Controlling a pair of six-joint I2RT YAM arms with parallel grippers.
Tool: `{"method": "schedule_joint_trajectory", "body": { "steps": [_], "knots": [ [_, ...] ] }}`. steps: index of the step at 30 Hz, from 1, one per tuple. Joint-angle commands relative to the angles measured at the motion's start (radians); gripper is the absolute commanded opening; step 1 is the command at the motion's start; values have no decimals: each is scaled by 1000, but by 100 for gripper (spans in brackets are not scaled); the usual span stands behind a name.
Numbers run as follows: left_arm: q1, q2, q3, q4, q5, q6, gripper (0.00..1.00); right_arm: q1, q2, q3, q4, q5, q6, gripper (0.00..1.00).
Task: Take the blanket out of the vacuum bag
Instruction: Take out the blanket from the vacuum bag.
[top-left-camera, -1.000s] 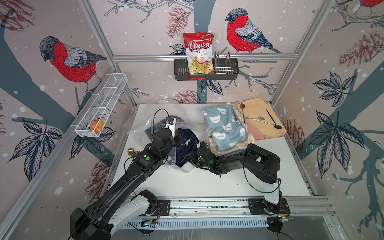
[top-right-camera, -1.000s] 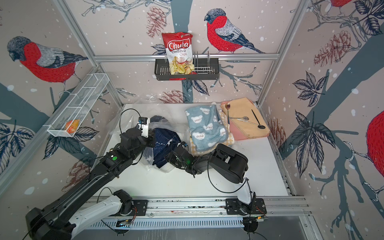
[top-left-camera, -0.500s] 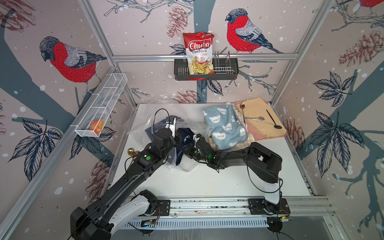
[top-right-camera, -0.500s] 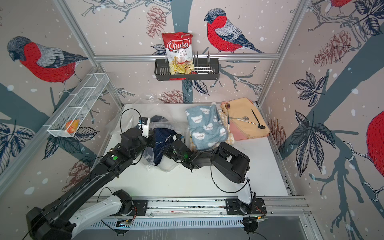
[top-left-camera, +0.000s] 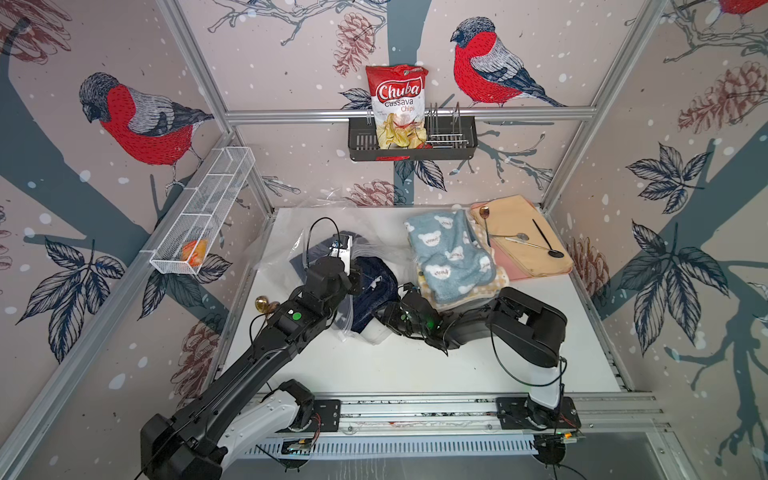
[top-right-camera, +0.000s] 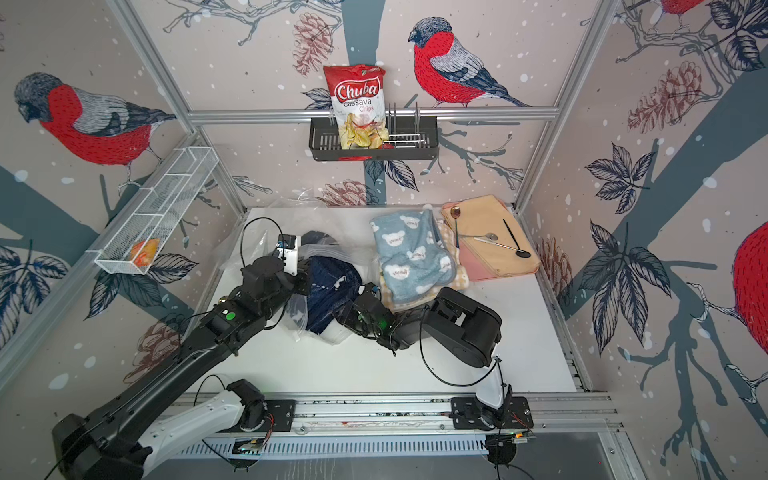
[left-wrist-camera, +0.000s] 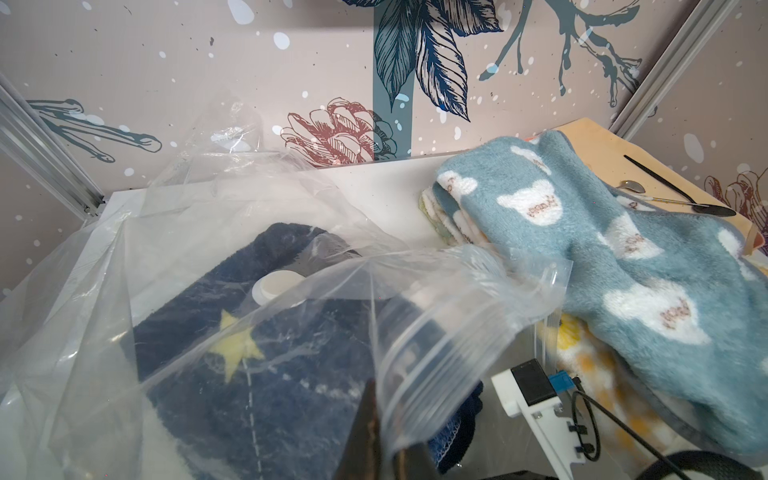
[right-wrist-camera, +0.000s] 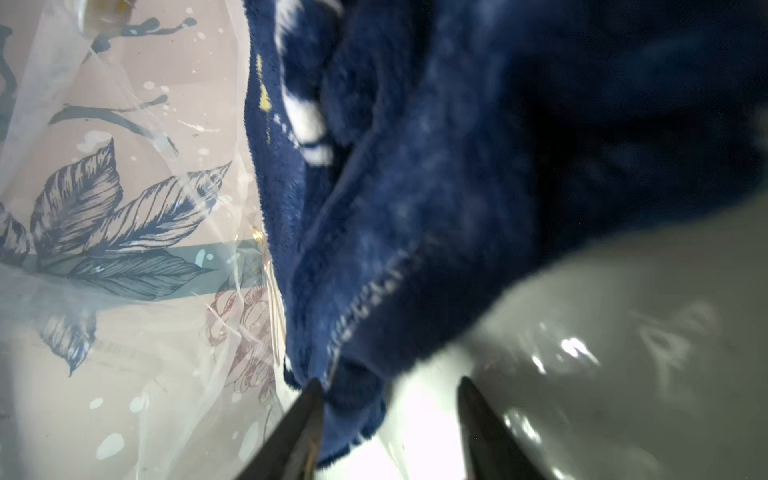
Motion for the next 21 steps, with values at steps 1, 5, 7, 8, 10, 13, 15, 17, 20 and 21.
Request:
{"method": "schedule_joint_trajectory", "body": {
  "steps": [1,5,7,8,10,13,15,17,20,21],
  "knots": [
    [-1,-2,7,36,8,3,8,0,-10,-37,106,6,56,63],
    [-1,0,7,36,8,3,8,-3,14,-41,194,22,93,67],
    [0,1,7,36,10,2,8,-1,41,-10,205,27,98,68],
    [-1,2,7,37,10,2,8,-3,55,1,214,29,106,68],
    [-2,2,7,37,10,2,8,-3,88,32,233,32,128,69],
    [-3,5,7,36,12,3,8,1,130,91,185,57,145,68],
    [-4,4,7,36,13,1,8,7,149,110,180,98,162,69],
    [-5,4,5,36,13,1,8,10,167,126,184,131,179,69],
    [-7,5,6,37,12,2,8,14,196,165,189,164,188,69],
    [-9,6,5,36,12,1,8,14,207,178,197,166,192,69]
  ]
}}
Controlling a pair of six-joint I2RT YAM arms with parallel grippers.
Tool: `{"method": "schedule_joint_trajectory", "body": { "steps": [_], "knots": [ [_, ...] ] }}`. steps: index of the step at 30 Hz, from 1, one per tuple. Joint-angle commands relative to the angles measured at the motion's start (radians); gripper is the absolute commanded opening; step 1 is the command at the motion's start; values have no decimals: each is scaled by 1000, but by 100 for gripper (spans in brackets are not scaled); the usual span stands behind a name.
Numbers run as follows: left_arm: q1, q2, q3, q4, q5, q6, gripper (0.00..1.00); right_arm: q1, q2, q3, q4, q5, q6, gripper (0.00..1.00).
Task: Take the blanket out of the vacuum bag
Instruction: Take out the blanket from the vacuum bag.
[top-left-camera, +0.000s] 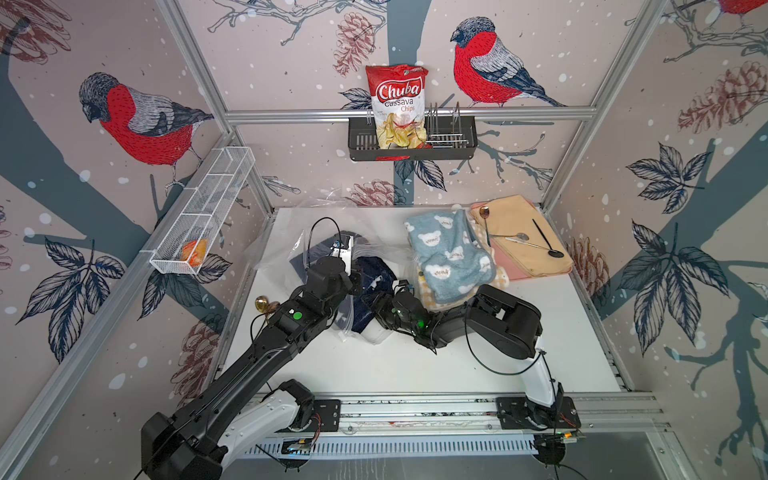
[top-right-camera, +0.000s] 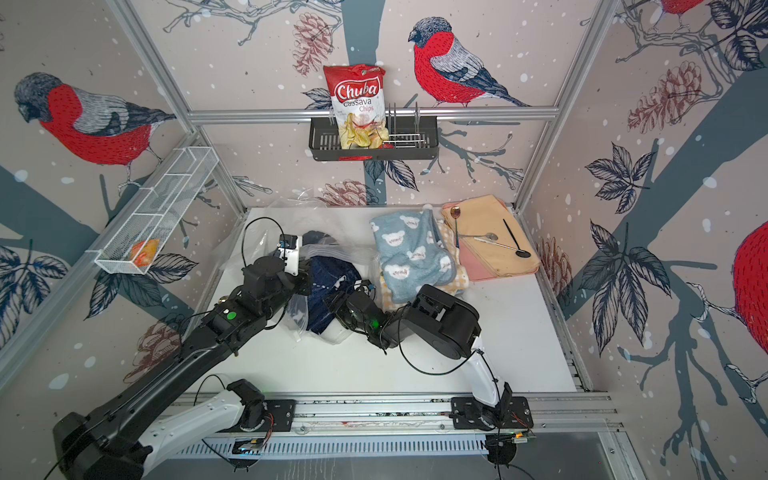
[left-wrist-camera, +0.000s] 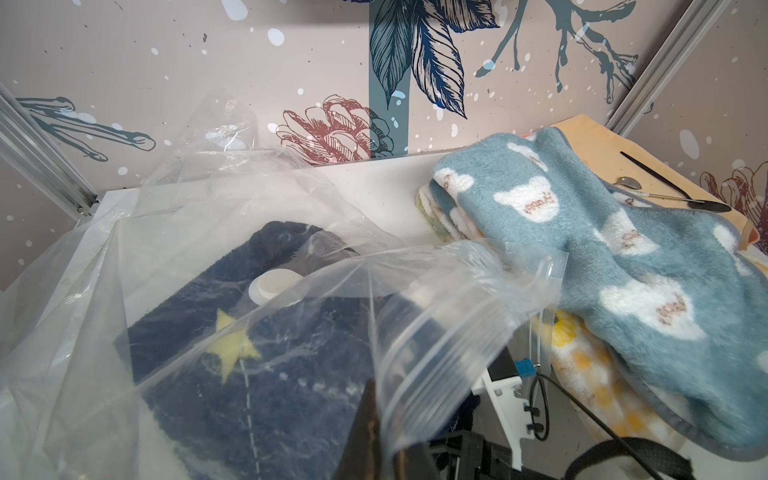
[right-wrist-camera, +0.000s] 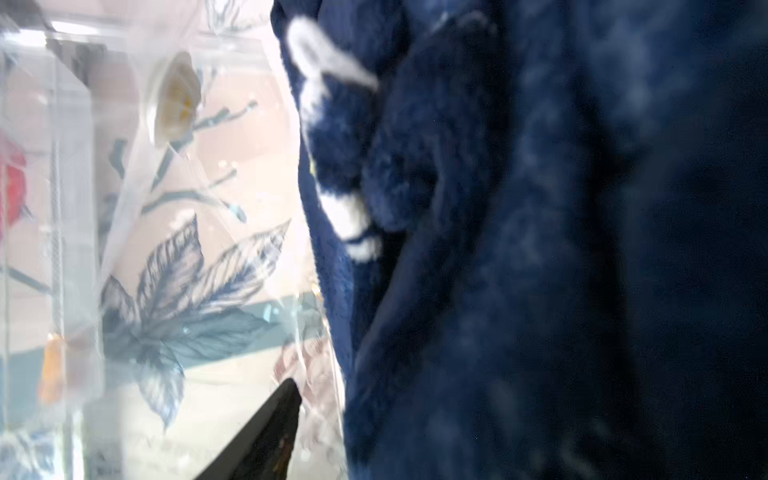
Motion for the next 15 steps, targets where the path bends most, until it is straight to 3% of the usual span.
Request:
{"method": "schedule_joint_trajectory", "body": {
  "steps": [1,9,12,15],
  "knots": [
    [-4,0,6,36,4,1,8,2,31,39,12,58,31,70],
    [-11,-4,5,37,6,-1,8,8,77,109,-2,111,13,65],
    [-12,-4,6,36,6,1,8,8,91,121,27,108,3,52],
    [-11,-6,5,36,2,1,8,8,96,118,56,100,-7,29]
  ]
}}
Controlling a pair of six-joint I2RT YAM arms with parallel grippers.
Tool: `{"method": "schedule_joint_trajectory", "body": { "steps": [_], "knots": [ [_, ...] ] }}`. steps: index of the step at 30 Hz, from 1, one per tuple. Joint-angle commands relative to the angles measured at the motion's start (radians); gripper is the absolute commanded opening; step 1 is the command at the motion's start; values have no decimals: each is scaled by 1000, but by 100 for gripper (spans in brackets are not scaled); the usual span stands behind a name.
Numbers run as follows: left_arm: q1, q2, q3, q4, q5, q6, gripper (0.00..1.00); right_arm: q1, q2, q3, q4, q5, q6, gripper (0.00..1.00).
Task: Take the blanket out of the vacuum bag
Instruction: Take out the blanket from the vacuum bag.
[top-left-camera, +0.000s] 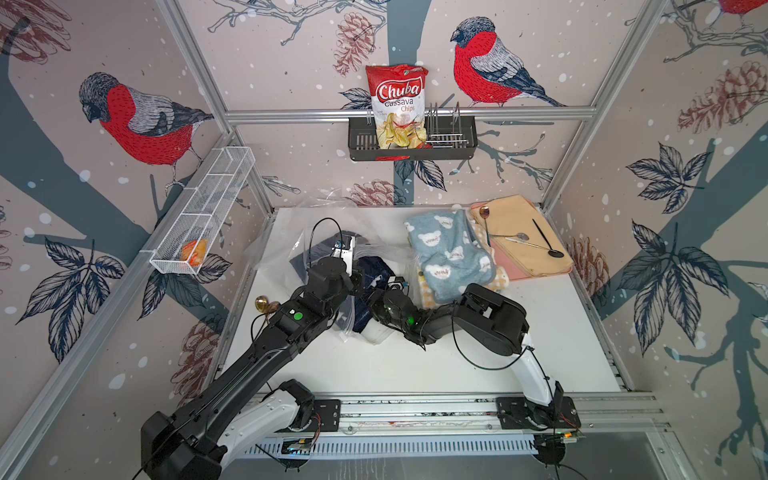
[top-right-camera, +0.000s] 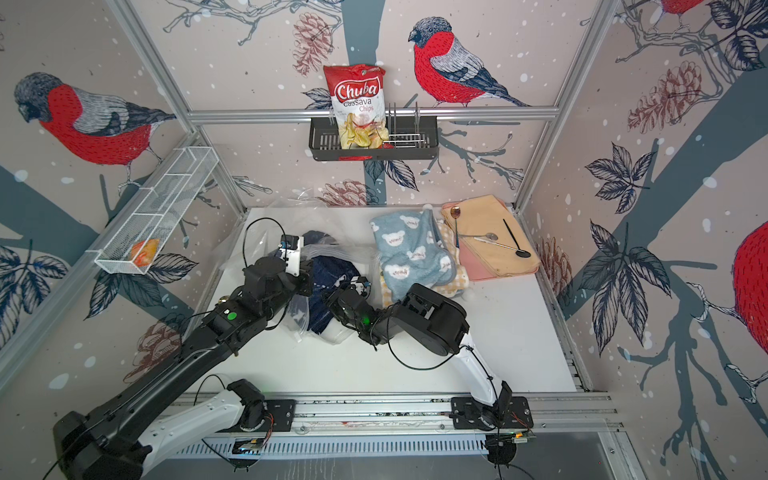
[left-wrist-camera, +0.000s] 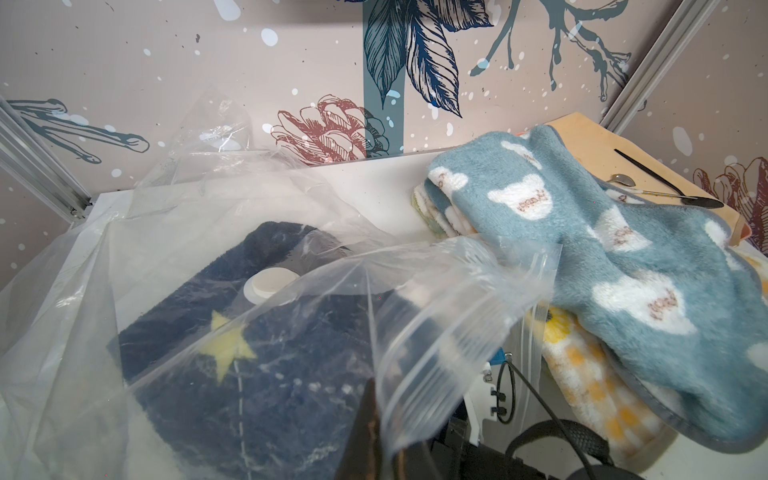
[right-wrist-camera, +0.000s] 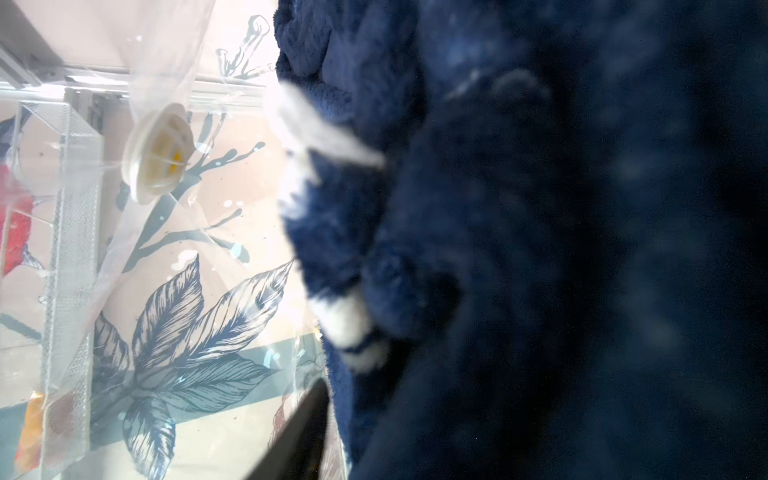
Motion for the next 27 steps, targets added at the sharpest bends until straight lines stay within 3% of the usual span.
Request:
{"method": "schedule_joint_trajectory", "body": {
  "steps": [1,7,27],
  "knots": [
    [-2,-4,5,37,0,2,8,-2,4,-1,75,12,-27,23],
    [-2,-7,5,35,-11,4,7,-17,4,32,128,-79,-151,0],
    [-2,8,4,30,-65,11,5,-12,-280,-136,139,-182,-206,0]
  ]
}}
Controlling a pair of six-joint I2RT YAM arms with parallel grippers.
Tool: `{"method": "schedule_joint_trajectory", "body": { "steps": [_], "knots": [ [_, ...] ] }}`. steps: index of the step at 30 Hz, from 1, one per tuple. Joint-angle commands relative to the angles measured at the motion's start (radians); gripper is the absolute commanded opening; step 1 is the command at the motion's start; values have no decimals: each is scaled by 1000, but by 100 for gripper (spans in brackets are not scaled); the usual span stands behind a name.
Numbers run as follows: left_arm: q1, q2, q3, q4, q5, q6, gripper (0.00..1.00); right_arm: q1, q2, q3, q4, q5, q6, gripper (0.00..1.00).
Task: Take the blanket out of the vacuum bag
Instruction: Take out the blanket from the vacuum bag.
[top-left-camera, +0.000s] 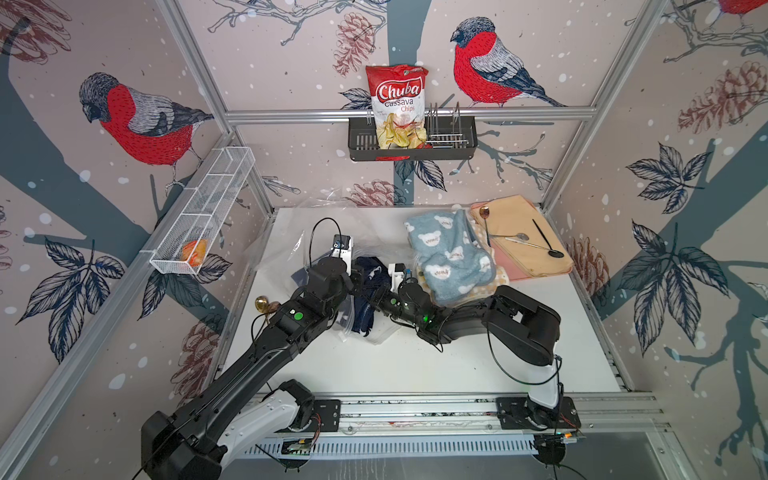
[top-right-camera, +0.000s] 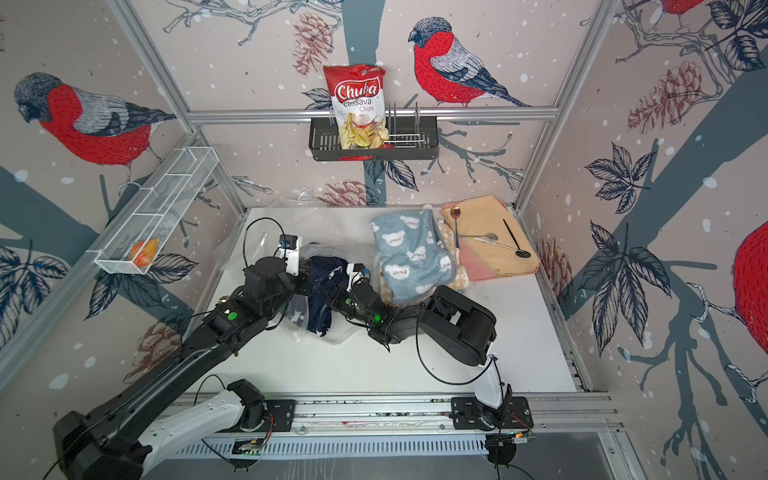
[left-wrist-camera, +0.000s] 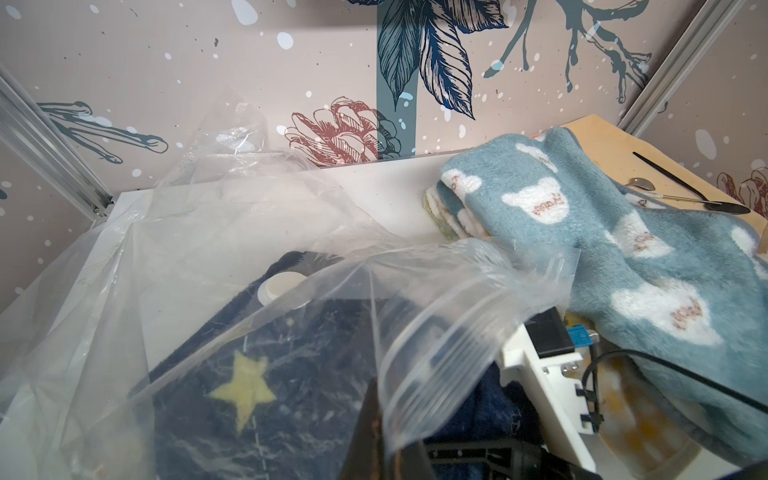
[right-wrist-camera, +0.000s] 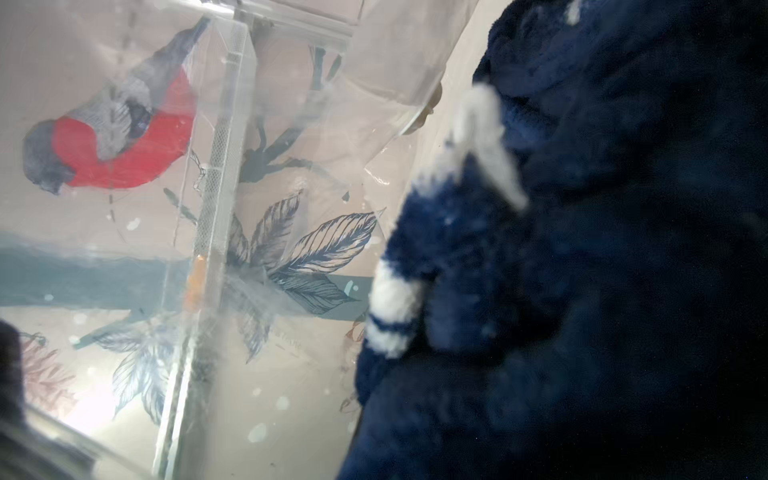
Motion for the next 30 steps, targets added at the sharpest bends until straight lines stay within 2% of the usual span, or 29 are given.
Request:
{"method": "schedule_joint_trajectory", "body": {
  "steps": [1,20,30],
  "knots": [
    [-1,3,3,30,-29,10,5,4,-53,-2,9,-25,-39,0],
    [-1,-11,3,29,-70,7,4,34,-473,-159,-211,-2,-177,0],
    [-1,-38,1,30,-99,3,4,86,-681,-125,-378,74,-289,0]
  ]
}}
